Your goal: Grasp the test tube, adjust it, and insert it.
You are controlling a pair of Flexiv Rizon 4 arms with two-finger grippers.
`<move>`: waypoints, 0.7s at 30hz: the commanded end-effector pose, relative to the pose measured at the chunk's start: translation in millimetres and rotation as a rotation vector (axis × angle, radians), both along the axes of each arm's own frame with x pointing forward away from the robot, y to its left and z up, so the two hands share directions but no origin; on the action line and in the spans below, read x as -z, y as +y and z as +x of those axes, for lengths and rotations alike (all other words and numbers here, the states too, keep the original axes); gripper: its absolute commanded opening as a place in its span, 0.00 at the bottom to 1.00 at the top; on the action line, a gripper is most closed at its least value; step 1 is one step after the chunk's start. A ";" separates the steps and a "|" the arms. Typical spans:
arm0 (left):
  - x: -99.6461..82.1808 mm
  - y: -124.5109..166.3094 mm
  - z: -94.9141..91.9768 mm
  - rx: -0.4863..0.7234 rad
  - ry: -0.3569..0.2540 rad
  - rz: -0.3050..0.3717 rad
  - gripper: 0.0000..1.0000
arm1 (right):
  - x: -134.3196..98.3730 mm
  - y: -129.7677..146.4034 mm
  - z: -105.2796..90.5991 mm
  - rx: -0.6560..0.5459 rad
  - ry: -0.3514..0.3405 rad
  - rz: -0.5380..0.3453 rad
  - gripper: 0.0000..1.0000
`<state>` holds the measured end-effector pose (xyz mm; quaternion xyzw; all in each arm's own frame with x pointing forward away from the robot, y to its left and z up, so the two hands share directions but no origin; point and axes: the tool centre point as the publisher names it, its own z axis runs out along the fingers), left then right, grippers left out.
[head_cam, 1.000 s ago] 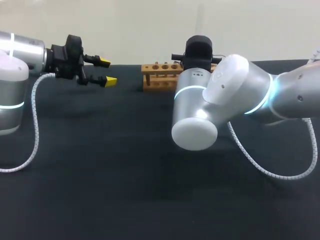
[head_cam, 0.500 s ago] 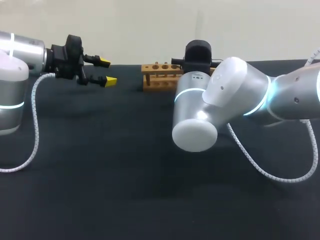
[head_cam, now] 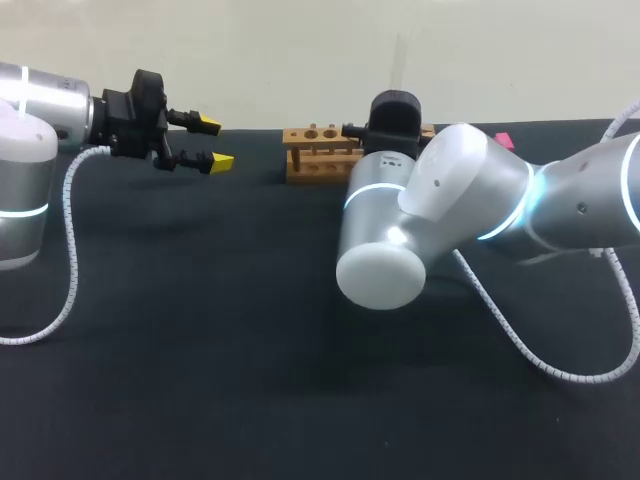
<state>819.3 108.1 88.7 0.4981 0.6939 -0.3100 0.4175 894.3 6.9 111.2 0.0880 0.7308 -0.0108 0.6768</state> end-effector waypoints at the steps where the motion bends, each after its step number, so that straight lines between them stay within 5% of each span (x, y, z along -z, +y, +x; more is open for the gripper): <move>1: 1.0 0.5 -1.1 -0.001 -0.005 -0.004 1.00 | 6.1 3.9 1.1 0.006 -0.004 0.005 0.00; 21: 1.0 0.5 -1.1 -0.001 -0.005 -0.004 1.00 | 20.7 3.6 -0.3 0.006 0.013 0.029 0.00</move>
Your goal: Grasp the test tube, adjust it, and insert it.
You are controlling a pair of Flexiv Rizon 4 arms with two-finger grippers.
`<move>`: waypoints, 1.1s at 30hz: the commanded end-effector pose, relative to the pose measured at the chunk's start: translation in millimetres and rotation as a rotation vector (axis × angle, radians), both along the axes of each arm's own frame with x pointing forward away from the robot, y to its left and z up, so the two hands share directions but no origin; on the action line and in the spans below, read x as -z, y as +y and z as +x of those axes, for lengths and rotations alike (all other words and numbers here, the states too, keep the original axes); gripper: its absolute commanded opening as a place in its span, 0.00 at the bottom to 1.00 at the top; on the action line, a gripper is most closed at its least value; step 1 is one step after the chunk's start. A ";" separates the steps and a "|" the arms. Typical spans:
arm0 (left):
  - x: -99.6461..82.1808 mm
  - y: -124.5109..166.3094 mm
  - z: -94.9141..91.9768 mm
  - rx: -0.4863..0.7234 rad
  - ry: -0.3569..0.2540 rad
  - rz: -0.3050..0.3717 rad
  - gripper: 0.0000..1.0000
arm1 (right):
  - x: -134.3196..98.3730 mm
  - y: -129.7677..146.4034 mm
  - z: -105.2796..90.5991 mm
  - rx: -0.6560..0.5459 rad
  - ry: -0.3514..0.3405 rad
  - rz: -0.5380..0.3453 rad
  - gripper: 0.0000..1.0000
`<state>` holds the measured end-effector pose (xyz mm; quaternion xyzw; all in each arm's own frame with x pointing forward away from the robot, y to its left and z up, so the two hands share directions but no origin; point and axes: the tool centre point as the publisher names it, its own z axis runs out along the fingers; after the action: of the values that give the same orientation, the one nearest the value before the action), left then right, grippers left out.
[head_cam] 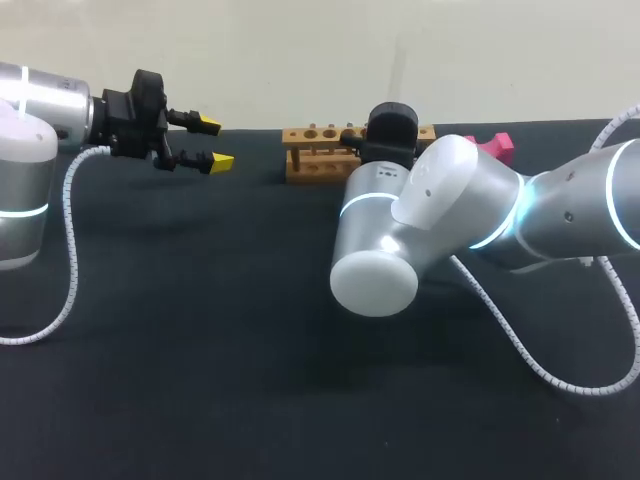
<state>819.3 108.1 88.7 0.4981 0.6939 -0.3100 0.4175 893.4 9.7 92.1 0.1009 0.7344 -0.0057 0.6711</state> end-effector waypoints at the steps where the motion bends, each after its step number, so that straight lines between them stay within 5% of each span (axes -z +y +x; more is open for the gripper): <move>1: 1.0 0.5 -1.1 -0.001 -0.005 -0.004 1.00 | 1.9 1.0 0.5 -0.006 0.003 0.003 0.00; 2: 1.0 0.5 -1.1 -0.001 -0.005 -0.004 1.00 | 2.1 1.0 0.3 -0.006 0.004 0.004 0.00; 5: 1.0 0.5 -1.1 -0.001 -0.005 -0.004 1.00 | 2.5 0.9 -0.4 -0.010 0.009 0.004 0.28; 9: 1.0 0.5 -1.1 -0.001 -0.005 -0.004 1.00 | 1.9 -0.6 -1.5 -0.011 0.010 0.003 0.29; 17: 1.0 0.5 -1.1 -0.001 -0.005 -0.004 1.00 | -0.4 -1.8 -4.0 -0.012 0.014 0.003 0.50; 20: 1.0 0.5 -1.1 -0.001 -0.005 -0.004 1.00 | -2.6 -2.0 -5.8 -0.017 0.016 -0.001 1.00; 33: 1.0 0.5 -1.1 -0.001 -0.005 -0.004 1.00 | -25.4 -3.3 -36.6 -0.161 0.026 0.014 1.00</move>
<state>819.3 108.1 88.7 0.4981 0.6939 -0.3100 0.4175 871.4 19.7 107.8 0.0623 0.7459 0.0302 0.6624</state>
